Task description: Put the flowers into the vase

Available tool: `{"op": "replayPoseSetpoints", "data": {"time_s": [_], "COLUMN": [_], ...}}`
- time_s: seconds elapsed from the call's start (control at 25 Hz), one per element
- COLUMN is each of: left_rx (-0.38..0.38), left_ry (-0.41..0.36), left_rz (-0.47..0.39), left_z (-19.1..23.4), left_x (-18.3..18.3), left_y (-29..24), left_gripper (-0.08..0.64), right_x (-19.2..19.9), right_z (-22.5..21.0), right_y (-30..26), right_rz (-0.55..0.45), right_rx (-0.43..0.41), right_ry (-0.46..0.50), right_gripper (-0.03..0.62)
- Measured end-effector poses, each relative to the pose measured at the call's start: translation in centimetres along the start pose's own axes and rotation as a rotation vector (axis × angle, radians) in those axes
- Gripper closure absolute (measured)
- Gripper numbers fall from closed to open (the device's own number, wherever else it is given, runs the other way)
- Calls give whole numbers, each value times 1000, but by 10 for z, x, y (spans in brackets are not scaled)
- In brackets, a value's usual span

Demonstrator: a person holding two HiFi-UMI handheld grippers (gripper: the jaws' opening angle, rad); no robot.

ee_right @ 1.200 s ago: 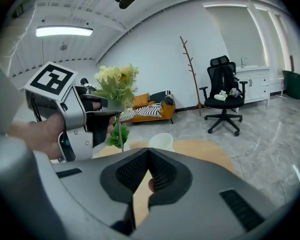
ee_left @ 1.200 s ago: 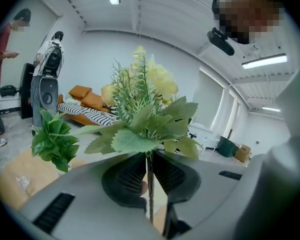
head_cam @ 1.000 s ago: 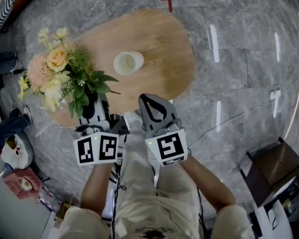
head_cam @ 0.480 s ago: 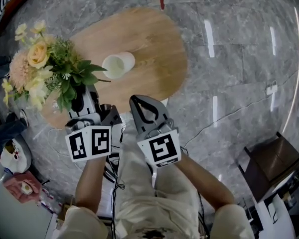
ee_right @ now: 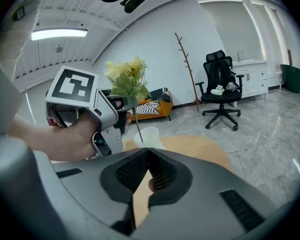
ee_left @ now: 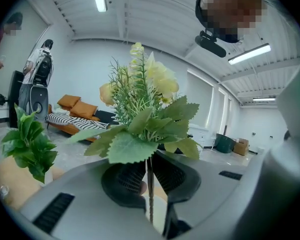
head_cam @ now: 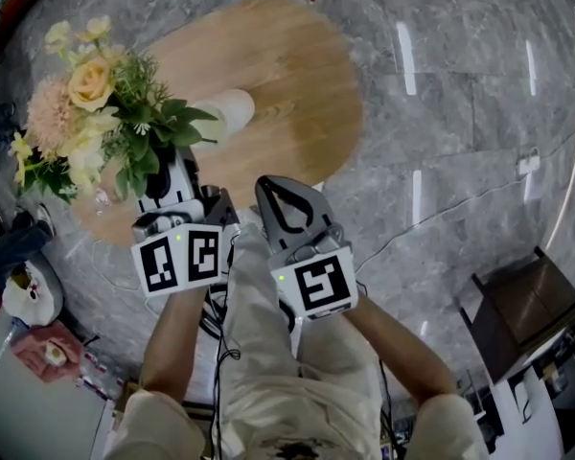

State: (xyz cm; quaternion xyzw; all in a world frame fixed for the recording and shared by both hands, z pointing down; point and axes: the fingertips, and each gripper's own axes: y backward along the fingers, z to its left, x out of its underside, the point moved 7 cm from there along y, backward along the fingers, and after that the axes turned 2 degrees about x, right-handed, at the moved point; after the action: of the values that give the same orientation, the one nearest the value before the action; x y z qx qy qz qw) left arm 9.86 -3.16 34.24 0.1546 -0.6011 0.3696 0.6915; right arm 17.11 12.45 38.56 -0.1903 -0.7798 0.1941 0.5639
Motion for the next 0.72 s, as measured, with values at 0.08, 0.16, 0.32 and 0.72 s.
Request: {"op": "replayPoseSetpoints", "data": {"time_s": [0.08,0.16,0.32,0.72], "left_rx": [-6,-8,-8,-21], "left_ry": [-6,-19,-32,-23], "left_rz": [9,20,27,30], "left_z": [3,4,3,6], "left_x": [1,1,-1,2], "left_y": [0,0,1,-2], "left_gripper": [512,511,511,511], "right_x": [1,-1,-4,-7], "right_z": [-2,-1,-2,2], "right_y": [0,2,4,-23], "right_rz": [10,11,17,30], "right_rx": [6,8,13,-64], "right_ry": [-3,-5,-9,44], "right_gripper": [588,588,586,584]}}
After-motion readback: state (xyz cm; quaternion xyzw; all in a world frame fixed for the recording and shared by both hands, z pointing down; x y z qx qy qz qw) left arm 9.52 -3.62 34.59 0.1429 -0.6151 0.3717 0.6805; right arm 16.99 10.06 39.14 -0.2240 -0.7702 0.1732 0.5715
